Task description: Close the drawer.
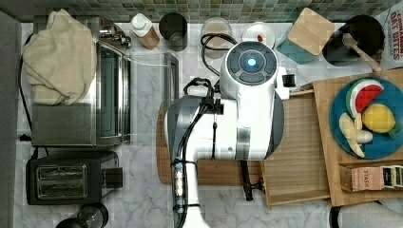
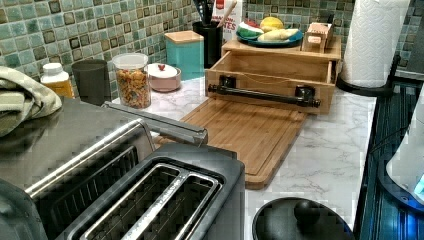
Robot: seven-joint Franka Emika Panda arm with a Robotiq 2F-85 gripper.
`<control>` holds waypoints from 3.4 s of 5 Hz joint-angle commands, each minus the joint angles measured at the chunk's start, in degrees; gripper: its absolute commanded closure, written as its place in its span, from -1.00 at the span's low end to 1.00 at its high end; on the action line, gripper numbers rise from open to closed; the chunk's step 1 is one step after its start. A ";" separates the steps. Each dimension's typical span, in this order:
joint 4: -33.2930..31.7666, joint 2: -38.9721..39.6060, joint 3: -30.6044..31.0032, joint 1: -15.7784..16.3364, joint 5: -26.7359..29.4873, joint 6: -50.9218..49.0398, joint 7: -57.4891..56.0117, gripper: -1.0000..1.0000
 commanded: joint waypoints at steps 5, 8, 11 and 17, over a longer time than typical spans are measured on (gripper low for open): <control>-17.68 -5.99 2.68 2.33 1.11 12.96 -18.97 1.00; -28.92 -5.18 1.84 2.34 -0.77 24.93 -26.18 1.00; -33.03 -4.48 2.08 2.56 -9.85 27.51 -24.63 1.00; -37.88 -3.79 -2.51 -1.75 -18.90 34.59 -31.75 1.00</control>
